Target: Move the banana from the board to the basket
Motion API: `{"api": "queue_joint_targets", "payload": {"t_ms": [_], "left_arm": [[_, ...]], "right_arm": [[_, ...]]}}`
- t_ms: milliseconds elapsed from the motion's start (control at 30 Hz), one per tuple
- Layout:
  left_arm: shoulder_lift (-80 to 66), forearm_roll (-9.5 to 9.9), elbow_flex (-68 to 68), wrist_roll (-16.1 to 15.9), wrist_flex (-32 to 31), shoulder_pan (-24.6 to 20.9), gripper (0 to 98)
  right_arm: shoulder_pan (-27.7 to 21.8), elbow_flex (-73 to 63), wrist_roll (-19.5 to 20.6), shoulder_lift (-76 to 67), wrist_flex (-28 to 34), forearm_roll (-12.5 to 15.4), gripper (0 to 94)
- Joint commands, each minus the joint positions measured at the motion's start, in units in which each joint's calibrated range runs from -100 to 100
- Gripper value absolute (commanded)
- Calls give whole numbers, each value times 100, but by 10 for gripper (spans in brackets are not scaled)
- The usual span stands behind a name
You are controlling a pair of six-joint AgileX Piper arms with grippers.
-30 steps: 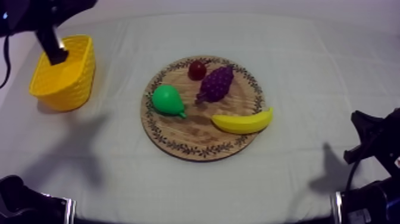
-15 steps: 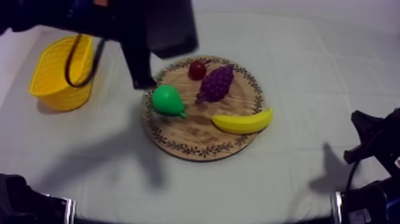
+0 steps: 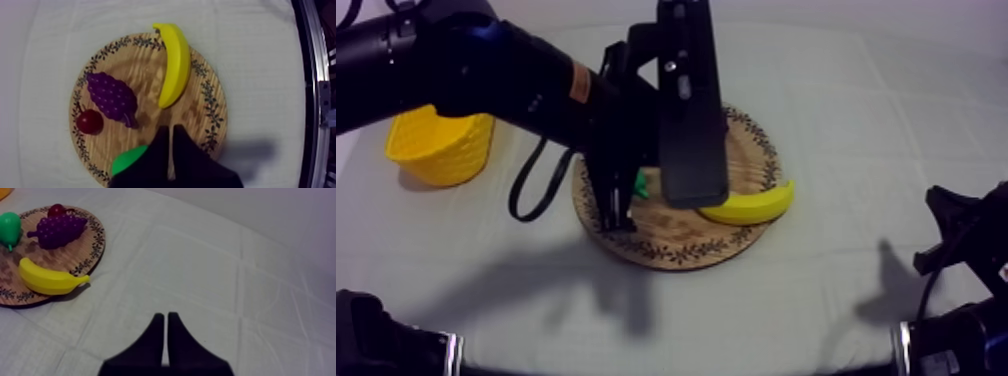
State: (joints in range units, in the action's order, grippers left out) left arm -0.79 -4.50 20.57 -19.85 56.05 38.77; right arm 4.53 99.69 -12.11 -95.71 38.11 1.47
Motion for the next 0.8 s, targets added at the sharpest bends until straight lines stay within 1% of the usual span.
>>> {"api": "queue_joint_targets", "payload": {"t_ms": [0,200,233,267,300,333,367,400,433,467,500,567,767], "left_arm": [[-19,-17,46,4,-36,14,23],[-69,-29,100,103,-118,45,26],[-72,-19,99,158,-114,44,53],[-77,-11,102,209,-102,39,106],[-81,12,110,294,-93,36,191],[-81,83,123,471,-84,40,329],[-76,198,122,750,-28,50,499],[-67,276,98,947,66,54,630],[-55,329,74,1072,146,55,715],[-42,368,64,1144,177,56,767],[-31,389,77,1179,143,56,794],[-17,391,141,1187,-7,59,807],[28,394,235,1248,-263,77,763]], "right_arm": [[-1,-3,2,-4,3,2,5],[-1,-3,2,-4,3,2,5],[-1,-3,2,-4,3,2,5],[-1,-3,2,-4,3,2,5],[-1,-3,2,-4,3,2,5],[-1,-3,2,-4,3,2,5],[-1,-3,2,-4,3,2,5],[-1,-3,2,-4,3,2,5],[-1,-3,2,-4,3,2,5],[-1,-3,2,-4,3,2,5],[-1,-3,2,-4,3,2,5],[-1,-3,2,-4,3,2,5],[-1,-3,2,-4,3,2,5]]}}
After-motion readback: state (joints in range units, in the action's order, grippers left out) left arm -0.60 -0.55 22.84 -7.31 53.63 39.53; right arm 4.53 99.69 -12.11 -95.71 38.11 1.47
